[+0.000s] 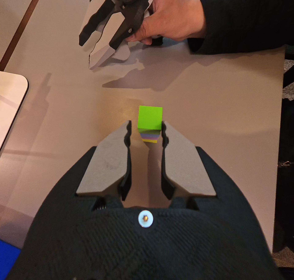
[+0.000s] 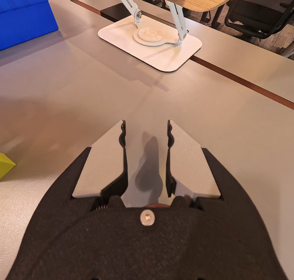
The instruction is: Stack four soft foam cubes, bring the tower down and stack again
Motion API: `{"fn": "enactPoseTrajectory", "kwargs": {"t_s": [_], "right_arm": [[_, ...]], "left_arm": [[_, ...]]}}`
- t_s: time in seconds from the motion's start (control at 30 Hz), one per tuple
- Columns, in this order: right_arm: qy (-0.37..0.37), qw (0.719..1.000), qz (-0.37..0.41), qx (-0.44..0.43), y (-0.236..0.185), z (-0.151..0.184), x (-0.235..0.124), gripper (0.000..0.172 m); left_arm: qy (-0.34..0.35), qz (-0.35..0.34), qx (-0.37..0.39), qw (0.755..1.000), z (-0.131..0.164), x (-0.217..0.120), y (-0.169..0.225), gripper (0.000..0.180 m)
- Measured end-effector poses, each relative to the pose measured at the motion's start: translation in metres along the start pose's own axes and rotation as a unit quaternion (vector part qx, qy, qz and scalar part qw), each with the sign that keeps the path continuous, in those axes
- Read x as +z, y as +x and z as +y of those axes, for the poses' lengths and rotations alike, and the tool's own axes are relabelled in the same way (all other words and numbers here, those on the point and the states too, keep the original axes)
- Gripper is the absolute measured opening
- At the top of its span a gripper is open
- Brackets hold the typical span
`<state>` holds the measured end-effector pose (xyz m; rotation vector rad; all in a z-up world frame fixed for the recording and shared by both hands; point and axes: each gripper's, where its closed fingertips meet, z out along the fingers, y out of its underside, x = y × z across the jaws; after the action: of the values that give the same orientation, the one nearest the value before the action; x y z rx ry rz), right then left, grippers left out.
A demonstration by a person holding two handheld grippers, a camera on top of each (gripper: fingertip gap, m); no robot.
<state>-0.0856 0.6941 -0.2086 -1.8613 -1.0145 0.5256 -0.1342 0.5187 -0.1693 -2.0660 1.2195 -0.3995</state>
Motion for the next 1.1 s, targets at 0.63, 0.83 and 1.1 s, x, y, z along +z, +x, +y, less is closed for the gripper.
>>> {"fn": "enactPoseTrajectory", "kwargs": {"t_s": [0.63, 0.83, 1.1], "right_arm": [[0.012, 1.000, 0.001, -0.001, 0.001, -0.003, -0.003, 0.050], [0.043, 0.998, -0.034, -0.025, -0.016, -0.016, -0.009, 0.054], [0.123, 0.956, -0.195, -0.180, -0.103, -0.039, -0.046, 0.030]], "left_arm": [[0.196, -0.116, -0.136, 0.964, -0.035, -0.048, -0.072, 0.080], [0.193, -0.190, -0.239, 0.933, 0.003, -0.054, -0.122, 0.065], [0.153, -0.181, -0.254, 0.938, 0.021, -0.035, -0.124, 0.000]]}}
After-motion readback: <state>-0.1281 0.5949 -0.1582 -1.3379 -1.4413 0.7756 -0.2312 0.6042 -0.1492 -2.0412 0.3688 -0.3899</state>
